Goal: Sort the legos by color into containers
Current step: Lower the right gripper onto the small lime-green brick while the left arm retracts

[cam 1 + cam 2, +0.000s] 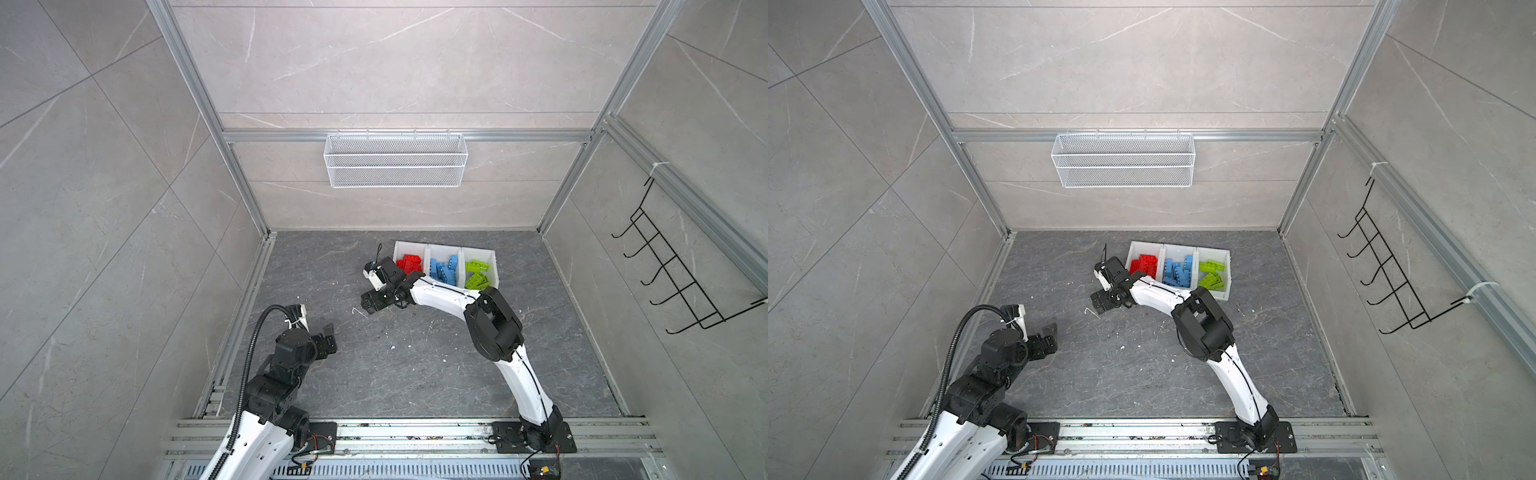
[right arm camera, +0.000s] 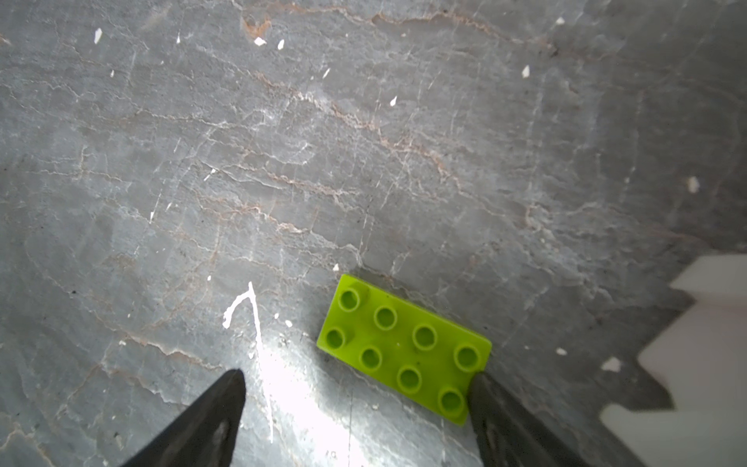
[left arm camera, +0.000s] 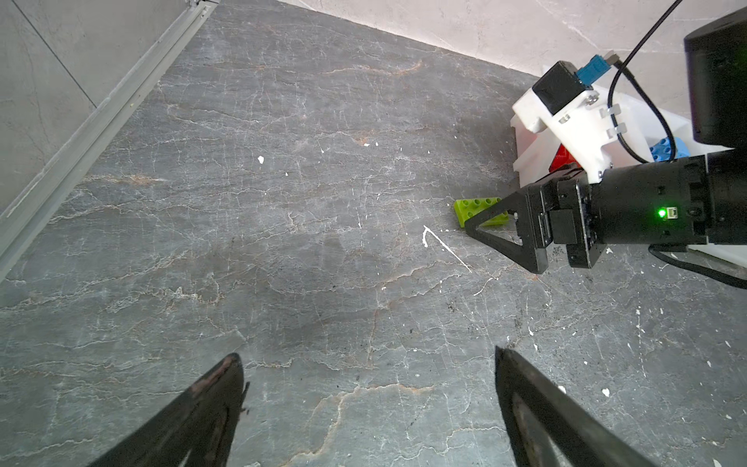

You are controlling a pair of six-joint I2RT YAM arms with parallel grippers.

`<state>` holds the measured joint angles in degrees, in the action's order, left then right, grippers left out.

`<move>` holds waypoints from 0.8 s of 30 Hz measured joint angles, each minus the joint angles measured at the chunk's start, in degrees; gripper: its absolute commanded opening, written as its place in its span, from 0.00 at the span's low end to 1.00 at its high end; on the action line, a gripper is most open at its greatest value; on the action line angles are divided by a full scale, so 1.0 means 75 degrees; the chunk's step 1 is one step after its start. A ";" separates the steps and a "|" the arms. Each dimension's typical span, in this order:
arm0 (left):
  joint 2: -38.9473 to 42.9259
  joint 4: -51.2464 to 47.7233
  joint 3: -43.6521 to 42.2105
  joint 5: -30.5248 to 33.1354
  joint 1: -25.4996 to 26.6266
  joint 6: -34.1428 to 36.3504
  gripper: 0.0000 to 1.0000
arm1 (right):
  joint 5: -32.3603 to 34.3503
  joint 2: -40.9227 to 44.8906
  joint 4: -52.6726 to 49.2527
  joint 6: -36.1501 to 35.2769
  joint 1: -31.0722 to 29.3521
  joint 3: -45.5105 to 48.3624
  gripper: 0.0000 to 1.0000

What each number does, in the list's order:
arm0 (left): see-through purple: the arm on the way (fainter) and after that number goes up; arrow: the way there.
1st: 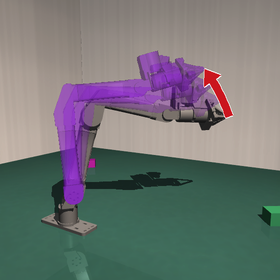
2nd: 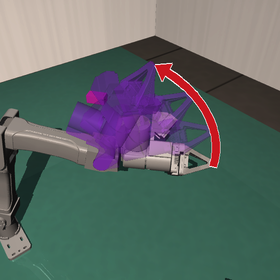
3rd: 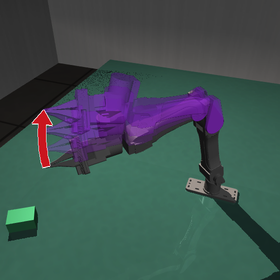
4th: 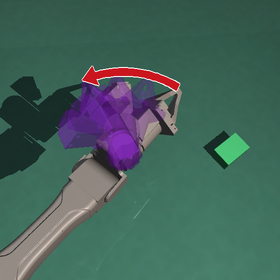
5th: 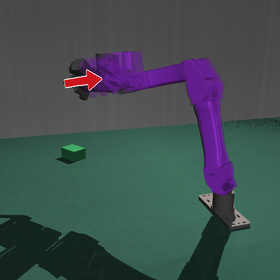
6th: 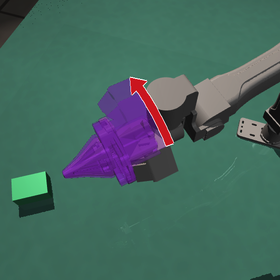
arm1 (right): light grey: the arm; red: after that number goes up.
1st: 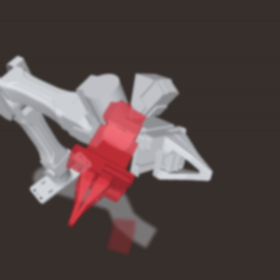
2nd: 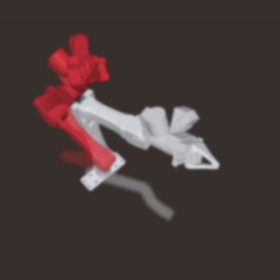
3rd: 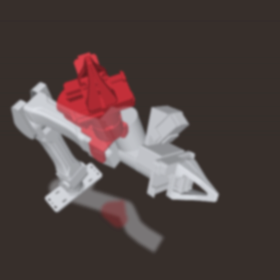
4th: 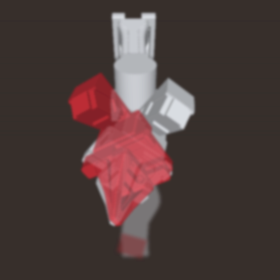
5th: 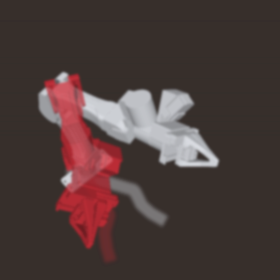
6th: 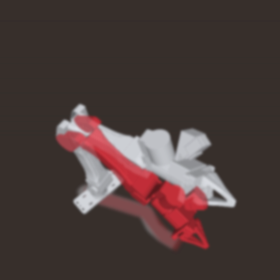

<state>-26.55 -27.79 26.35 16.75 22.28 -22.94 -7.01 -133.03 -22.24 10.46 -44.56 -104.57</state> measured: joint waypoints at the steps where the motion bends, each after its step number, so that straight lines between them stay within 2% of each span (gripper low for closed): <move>1: 0.0023 -0.0015 0.0000 0.0015 0.0000 0.0000 0.99 | 0.0044 -0.0058 -0.0108 -0.0003 0.0000 -0.0119 0.89; 5: 0.0047 -0.0029 0.0000 0.0079 0.0000 0.0000 0.99 | 0.0460 -0.0577 -0.0740 0.0000 -0.0009 -0.1139 0.88; 13: 0.0047 -0.0061 0.0000 0.0157 0.0000 0.0000 0.99 | 0.1859 -0.1684 -0.2393 0.0006 -0.0254 -0.3098 0.89; 19: 0.0047 -0.0061 0.0000 0.0157 0.0000 0.0000 0.99 | 0.2209 -0.1839 -0.2949 0.0064 -0.0414 -0.3453 0.88; 24: 0.0047 -0.0061 0.0000 0.0157 0.0000 0.0000 0.99 | 0.2078 -0.1950 -0.3063 0.0154 -0.0423 -0.3643 0.80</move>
<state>-26.20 -28.25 26.35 17.93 22.28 -22.94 8.58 -147.65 -45.21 11.62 -47.72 -131.90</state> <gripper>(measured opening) 0.989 0.826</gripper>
